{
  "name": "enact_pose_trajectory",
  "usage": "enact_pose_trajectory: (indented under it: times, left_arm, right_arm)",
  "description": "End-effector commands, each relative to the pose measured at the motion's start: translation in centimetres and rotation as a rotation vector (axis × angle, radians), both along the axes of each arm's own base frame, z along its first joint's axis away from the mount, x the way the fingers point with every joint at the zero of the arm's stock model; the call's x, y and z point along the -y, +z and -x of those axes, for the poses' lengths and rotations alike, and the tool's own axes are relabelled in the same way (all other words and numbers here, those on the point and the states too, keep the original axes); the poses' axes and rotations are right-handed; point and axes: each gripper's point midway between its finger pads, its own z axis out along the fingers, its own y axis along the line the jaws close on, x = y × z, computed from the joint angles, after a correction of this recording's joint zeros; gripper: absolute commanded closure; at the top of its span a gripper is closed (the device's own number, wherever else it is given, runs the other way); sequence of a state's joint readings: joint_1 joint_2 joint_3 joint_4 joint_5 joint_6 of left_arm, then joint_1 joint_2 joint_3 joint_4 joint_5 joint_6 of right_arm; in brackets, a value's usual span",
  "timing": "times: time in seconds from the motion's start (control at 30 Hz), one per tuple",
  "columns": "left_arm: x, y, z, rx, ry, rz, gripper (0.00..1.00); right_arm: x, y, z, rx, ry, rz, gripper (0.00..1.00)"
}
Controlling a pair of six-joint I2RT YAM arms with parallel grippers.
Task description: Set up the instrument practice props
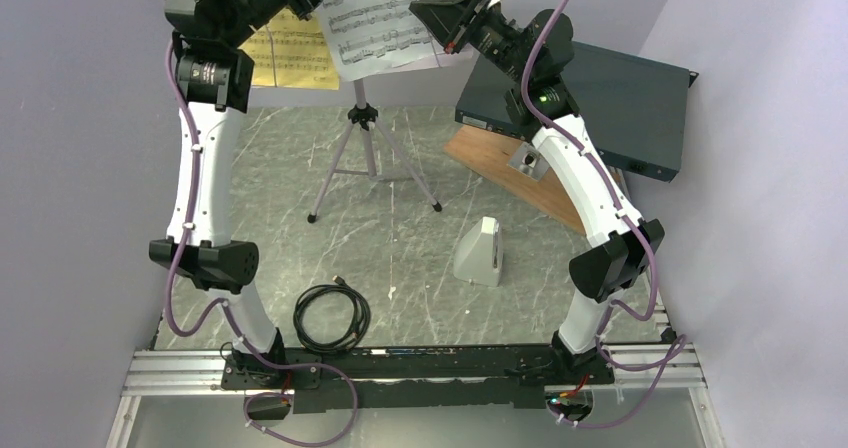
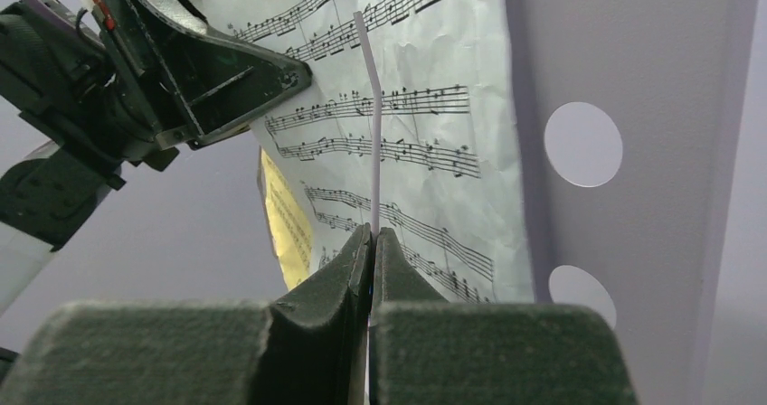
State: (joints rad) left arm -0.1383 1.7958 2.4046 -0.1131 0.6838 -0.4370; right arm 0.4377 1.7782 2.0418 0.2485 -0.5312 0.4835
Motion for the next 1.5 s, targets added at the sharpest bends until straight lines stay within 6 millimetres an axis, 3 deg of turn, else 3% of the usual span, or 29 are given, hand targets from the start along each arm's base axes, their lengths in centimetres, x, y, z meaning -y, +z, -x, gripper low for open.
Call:
enact_pose_trajectory:
  times: [0.0, 0.27, 0.67, 0.77, 0.9, 1.17, 1.33, 1.47]
  left_arm:
    - [0.7, 3.0, 3.0, 0.126, -0.100, 0.017, 1.00]
    - [1.6, 3.2, 3.5, 0.152, -0.156, -0.007, 1.00]
    - [1.8, 2.8, 2.5, 0.122, -0.170, 0.010, 1.00]
    - [1.5, 3.0, 2.7, 0.116, -0.149, 0.024, 0.82]
    - [0.8, 3.7, 3.1, 0.093, -0.100, 0.057, 0.67]
    - [-0.4, 4.4, 5.4, 0.054, -0.037, 0.084, 0.45]
    - [-1.8, 4.0, 7.5, -0.022, 0.033, 0.092, 0.29]
    - [-3.3, 2.5, 9.3, -0.137, 0.105, 0.131, 0.08]
  right_arm:
    - [1.4, 4.7, 3.3, 0.135, 0.019, -0.063, 1.00]
    - [1.5, 4.6, 3.3, 0.135, 0.014, -0.060, 1.00]
    - [1.7, 4.3, 3.2, 0.116, 0.005, -0.076, 1.00]
    - [1.8, 4.0, 3.0, 0.104, -0.006, -0.074, 0.94]
    - [2.1, 3.8, 3.3, 0.103, -0.017, -0.065, 0.83]
    - [3.7, 3.8, 4.8, 0.072, -0.081, -0.036, 0.62]
    - [5.7, 0.2, 4.8, -0.085, -0.204, 0.085, 0.47]
    - [7.5, -3.8, 7.4, -0.148, -0.238, 0.189, 0.34]
